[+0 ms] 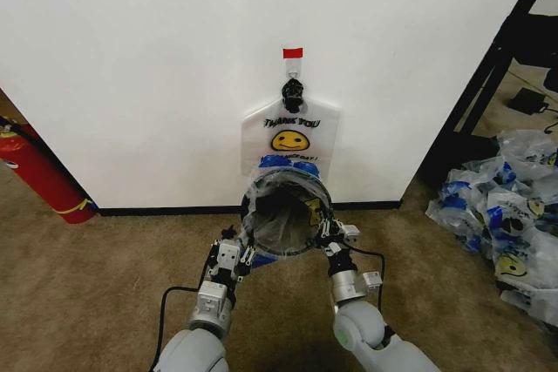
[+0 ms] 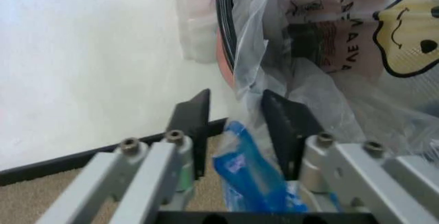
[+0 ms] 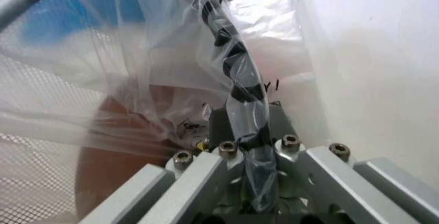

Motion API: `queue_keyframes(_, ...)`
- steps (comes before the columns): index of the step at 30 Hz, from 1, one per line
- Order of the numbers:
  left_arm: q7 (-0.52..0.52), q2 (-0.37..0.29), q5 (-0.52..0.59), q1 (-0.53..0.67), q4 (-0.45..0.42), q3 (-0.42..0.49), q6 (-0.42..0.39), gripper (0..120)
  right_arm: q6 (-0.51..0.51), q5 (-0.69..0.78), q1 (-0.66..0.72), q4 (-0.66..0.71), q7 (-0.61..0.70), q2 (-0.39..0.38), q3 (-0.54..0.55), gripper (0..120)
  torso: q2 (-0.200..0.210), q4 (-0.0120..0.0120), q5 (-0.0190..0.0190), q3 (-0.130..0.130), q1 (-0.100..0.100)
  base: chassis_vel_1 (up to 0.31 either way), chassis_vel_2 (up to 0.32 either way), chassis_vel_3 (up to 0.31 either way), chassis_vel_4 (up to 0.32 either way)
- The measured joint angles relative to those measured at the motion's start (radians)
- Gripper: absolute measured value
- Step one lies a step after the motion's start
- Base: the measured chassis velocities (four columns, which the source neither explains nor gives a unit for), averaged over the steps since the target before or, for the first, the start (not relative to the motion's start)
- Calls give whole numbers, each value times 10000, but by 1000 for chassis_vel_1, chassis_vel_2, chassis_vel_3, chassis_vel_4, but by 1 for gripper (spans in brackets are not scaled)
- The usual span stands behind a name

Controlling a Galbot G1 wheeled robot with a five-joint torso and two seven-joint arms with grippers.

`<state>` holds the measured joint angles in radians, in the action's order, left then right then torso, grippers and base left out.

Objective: Pick up the garbage bag from the wall and place it over the trash bin.

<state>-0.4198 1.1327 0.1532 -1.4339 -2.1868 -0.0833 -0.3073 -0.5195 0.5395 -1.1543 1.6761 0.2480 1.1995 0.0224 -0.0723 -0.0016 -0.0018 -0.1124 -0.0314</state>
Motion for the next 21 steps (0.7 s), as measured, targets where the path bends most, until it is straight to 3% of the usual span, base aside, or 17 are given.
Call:
queue_keyframes(8, 5, 44, 198, 17, -38, -5, -104, 0, -2, 87, 22, 98, -4, -10, -42, 0, 0, 1, 0, 0, 0, 0, 0, 0, 0)
queue_keyframes(21, 56, 99, 315, 135, 163, -140, 20, 0, 18, 515, -129, 319, 14, -116, -129, 0, 0, 0, 0, 0, 0, 0, 0, 0, 0)
